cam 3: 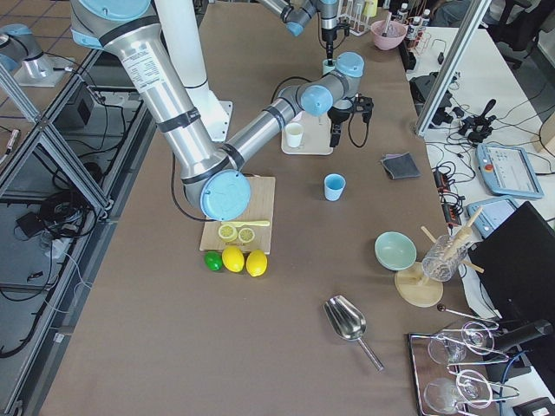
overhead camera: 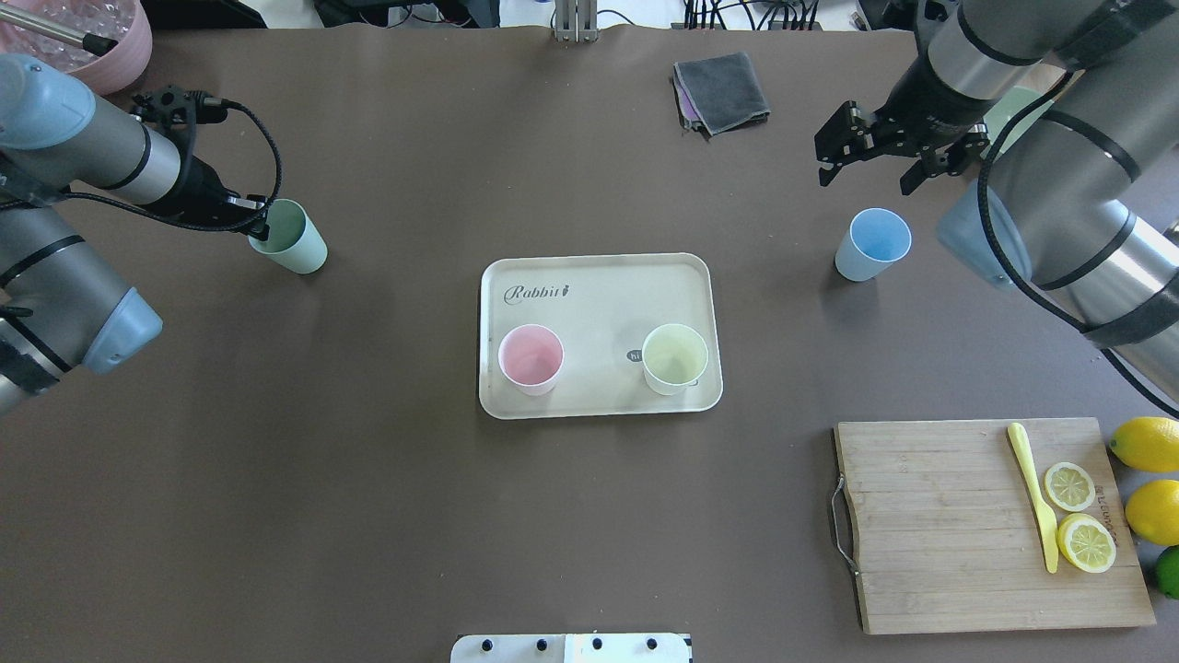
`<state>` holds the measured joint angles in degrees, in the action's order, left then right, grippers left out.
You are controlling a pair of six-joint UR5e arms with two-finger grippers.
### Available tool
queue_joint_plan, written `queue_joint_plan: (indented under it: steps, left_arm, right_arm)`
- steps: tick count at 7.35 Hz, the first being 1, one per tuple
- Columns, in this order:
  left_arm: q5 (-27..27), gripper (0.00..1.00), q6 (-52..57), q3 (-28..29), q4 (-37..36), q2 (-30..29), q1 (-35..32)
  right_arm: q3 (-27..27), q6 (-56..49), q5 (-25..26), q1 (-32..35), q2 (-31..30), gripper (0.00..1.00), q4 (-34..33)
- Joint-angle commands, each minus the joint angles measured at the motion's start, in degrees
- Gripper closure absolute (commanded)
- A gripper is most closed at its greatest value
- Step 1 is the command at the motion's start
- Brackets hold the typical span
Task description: Place all cups on tray
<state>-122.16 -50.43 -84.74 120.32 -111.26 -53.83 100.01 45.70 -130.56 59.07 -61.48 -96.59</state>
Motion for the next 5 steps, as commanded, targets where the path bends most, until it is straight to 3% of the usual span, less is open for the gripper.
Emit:
queue_joint_plan:
  steps: [1,2,5]
  left_arm:
    - [0.2,1.0,-0.3,-0.6,-9.7,-6.9,-0.1]
    - [0.3,1.0,-0.9,-1.4,-14.6,-10.0,0.0]
    - [0.3,1.0,-8.2,-7.3,-23.7,-14.9,1.4]
  right_arm:
    - [-4.4,-8.7,1.8,2.7,-1.3,0.0,-0.9]
    - [-7.5,-11.0,2.1,2.5,-1.4,0.0,-0.5]
    - [-18.0,-7.7,4.4,-0.3,-3.3,0.0,16.5]
